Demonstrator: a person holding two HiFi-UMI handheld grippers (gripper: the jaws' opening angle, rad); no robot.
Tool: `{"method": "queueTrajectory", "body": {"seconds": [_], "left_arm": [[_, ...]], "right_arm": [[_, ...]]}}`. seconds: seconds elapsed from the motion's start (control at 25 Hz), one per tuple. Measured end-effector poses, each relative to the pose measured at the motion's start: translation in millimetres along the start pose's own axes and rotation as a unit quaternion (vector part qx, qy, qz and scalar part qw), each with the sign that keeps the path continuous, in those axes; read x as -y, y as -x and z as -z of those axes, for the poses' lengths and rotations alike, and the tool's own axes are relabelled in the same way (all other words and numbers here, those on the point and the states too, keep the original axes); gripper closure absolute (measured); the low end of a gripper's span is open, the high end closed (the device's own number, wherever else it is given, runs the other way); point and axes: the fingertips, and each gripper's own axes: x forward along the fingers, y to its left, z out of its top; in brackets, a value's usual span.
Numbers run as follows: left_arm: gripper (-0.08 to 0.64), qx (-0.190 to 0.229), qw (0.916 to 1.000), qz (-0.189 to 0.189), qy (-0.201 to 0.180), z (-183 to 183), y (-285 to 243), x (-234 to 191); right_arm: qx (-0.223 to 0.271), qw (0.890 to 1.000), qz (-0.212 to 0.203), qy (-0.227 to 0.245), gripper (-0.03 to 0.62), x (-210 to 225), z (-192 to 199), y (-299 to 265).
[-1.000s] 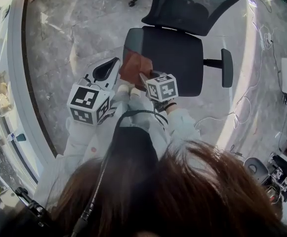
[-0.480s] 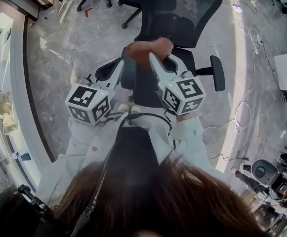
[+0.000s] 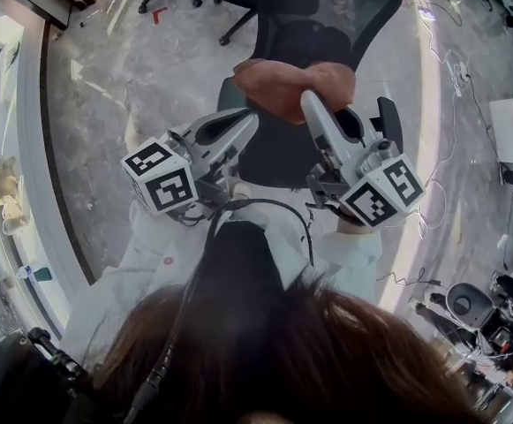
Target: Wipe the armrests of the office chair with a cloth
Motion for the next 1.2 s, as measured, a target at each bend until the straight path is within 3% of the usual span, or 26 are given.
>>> {"method": "queueTrajectory", "body": {"seconds": [0.08,0.24,0.4,0.48,0.6,0.68,0.8,0.84,1.2], "left_arm": [[0.554,0.007,0.9994,0.03,0.015,-3,-1,8],[0.384,0.026,0.992,0.106,0.062,-9,1,27],[0.267,0.032,0.9853,0.138,0.095,-7,5,35],[0.252,0.041,0.9814,0.154,0.107,-9,7,40],[0.254,0.054,0.9795,0.157,0.114,-14,8,40],[0.264,0.049,0.9837,0.148,0.09,-15,9,39],[0.473,0.043,0.991,0.12,0.04,-16,11,35],[0.506,0.042,0.9923,0.113,0.029,-17,10,35],[0.526,0.012,0.9969,0.076,-0.018,-19,7,36]], "right_arm": [[0.008,1.0,-0.02,-0.021,0.557,-8,-2,1],[0.022,0.997,-0.055,-0.044,0.557,-21,-1,3],[0.033,0.993,-0.105,-0.041,0.557,-43,-2,10],[0.023,0.99,-0.136,-0.035,0.557,-54,2,12],[-0.003,0.987,-0.157,-0.048,0.557,-60,14,13],[-0.016,0.987,-0.149,-0.06,0.557,-57,21,12],[-0.026,0.988,-0.137,-0.068,0.557,-50,30,13],[-0.027,0.988,-0.134,-0.071,0.557,-49,31,14],[-0.031,0.993,-0.083,-0.08,0.554,-35,38,16]]}}
